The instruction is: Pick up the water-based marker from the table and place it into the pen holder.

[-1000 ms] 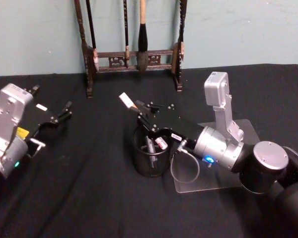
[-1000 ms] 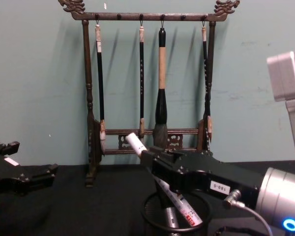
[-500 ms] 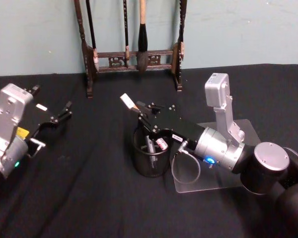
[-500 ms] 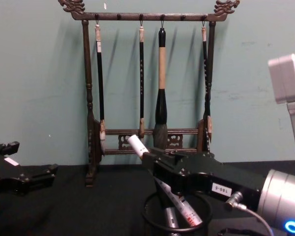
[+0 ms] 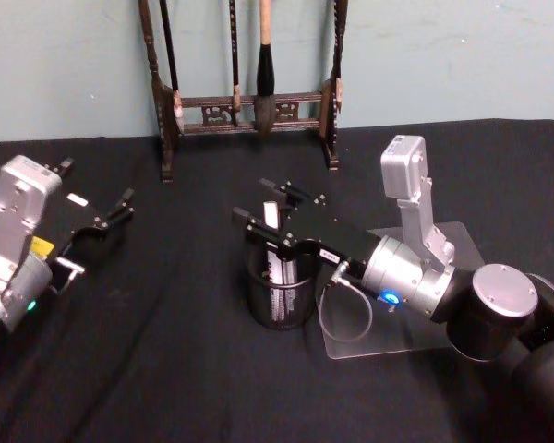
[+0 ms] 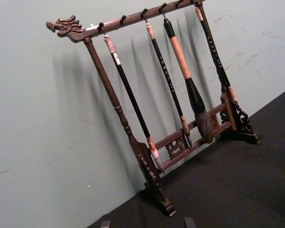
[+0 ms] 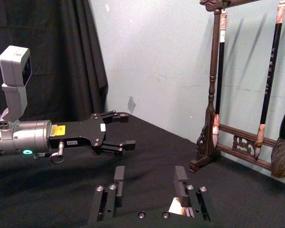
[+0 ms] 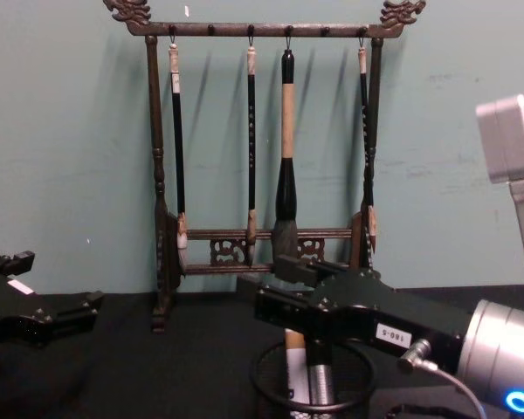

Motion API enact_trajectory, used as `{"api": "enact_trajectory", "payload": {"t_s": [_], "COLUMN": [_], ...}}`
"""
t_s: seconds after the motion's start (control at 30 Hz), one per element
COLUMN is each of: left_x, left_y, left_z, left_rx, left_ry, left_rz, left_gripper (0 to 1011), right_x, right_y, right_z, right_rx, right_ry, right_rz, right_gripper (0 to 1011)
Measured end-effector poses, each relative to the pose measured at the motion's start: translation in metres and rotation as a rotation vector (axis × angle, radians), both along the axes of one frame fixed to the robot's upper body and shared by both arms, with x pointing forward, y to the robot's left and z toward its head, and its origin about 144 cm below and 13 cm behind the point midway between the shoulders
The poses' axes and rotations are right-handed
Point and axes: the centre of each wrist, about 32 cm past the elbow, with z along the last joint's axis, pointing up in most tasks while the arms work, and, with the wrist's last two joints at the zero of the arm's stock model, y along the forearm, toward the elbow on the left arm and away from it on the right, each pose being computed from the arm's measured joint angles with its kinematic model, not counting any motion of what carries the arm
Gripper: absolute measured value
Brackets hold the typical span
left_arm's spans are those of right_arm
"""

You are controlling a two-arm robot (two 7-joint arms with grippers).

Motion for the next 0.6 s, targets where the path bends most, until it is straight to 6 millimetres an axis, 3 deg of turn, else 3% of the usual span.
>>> {"api": "enact_trajectory", "payload": {"t_s": [0.43, 0.6], "left_x": [0.000, 0.000], "left_y": [0.000, 0.000], "left_z": [0.000, 0.000], "left_rx": [0.000, 0.000], "left_ry": [0.000, 0.000], "left_rz": [0.000, 0.000], "left_gripper": [1001, 1001], "right_x": [0.001, 0.002], "right_y": [-0.001, -0.005], "right_z": [0.002, 0.013], "right_rx": [0.005, 0.018], "right_ry": [0.001, -0.022], "right_rz": [0.004, 0.000], "right_gripper": [996, 1002]}}
